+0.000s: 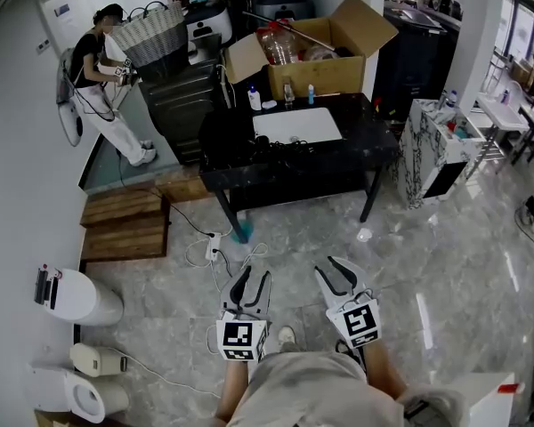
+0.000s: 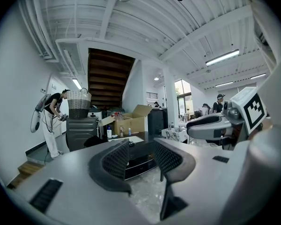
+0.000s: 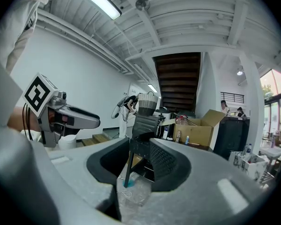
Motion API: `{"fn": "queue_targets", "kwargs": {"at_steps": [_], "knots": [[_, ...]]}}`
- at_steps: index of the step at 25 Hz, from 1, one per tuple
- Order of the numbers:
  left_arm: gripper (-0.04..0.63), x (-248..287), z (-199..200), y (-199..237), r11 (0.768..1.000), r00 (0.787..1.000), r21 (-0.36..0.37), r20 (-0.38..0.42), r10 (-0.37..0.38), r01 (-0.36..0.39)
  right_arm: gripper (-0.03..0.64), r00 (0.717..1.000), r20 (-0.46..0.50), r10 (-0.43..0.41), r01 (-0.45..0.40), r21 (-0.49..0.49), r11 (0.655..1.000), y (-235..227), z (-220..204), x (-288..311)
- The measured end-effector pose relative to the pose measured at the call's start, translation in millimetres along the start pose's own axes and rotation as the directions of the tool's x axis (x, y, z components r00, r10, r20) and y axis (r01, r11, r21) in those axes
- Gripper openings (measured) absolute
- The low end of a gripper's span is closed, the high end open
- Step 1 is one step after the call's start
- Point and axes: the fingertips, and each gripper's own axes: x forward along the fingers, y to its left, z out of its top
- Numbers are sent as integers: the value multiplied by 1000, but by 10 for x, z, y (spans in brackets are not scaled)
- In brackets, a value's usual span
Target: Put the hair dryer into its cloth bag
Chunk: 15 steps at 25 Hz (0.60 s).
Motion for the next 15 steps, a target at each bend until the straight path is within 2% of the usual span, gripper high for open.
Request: {"fn": "queue_targets", "kwargs": {"at_steps": [8, 15], "knots": [[156, 332, 35, 369, 999, 999, -9, 1, -40, 40, 124, 999, -21, -31, 32, 26, 999, -47, 92, 476], [152, 573, -3, 630, 997, 997, -16, -6, -72, 72, 124, 998, -37, -57, 57, -3, 998, -103, 100, 808]]}}
